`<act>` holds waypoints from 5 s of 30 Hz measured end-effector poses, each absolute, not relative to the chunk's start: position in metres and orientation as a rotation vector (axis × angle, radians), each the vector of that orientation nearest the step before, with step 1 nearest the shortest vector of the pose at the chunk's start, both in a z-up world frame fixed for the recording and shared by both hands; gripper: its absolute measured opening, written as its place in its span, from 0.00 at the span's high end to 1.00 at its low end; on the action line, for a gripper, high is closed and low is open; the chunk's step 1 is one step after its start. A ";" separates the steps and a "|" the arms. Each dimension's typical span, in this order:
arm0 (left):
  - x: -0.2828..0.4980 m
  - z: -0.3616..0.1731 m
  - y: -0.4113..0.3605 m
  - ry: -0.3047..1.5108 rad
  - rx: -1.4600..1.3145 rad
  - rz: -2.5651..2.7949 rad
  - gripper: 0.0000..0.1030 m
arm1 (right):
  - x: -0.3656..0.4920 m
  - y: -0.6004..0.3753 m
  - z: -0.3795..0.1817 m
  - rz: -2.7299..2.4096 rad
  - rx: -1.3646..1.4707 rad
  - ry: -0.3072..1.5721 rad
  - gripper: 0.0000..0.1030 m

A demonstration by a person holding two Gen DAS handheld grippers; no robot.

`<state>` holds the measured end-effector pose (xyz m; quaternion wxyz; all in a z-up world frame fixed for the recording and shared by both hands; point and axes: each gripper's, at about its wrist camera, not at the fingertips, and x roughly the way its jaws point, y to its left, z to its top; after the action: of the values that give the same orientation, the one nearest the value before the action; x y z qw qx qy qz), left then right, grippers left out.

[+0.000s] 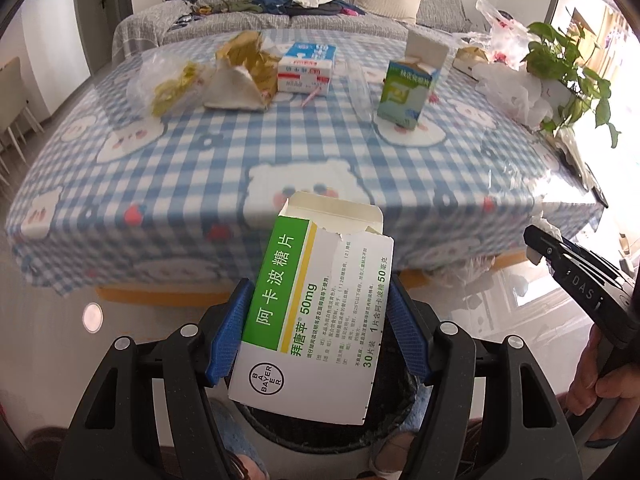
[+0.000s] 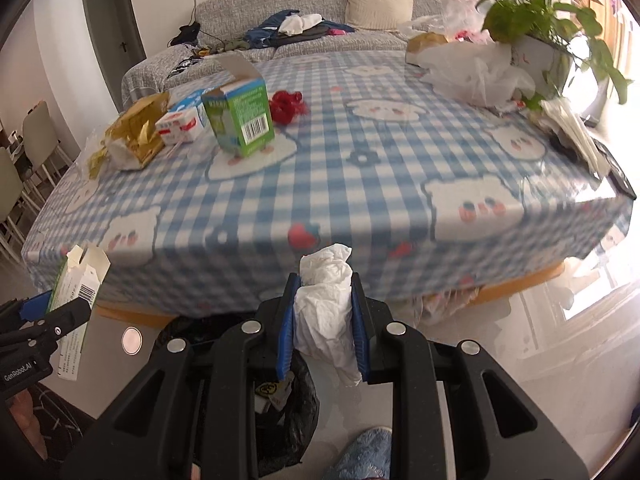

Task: Collect trash
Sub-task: 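Carry the medicine box and tissue with both grippers over the trash bin, then open the left gripper to drop the medicine box into the bin, then open the right gripper to drop the white tissue into the bin, then raise both grippers and move them back over the table items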

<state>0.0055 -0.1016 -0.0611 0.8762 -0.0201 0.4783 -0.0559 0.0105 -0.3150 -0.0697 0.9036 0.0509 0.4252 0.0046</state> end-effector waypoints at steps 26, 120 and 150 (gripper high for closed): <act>-0.020 -0.158 -0.107 1.090 -0.054 -0.076 0.37 | -0.022 -0.322 -0.154 -0.019 0.103 0.997 0.78; -0.039 -0.164 0.047 1.013 -0.112 0.113 0.06 | -0.012 -0.154 -0.168 0.132 -0.066 0.987 0.21; -0.052 -0.048 0.065 0.899 -0.141 0.094 0.06 | -0.030 -0.168 -0.044 0.113 -0.033 0.768 0.08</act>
<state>-0.0518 0.0647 -0.0483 0.8973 -0.0679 0.4338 0.0455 -0.0295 -0.1680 -0.0442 0.9255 -0.0160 0.3744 0.0552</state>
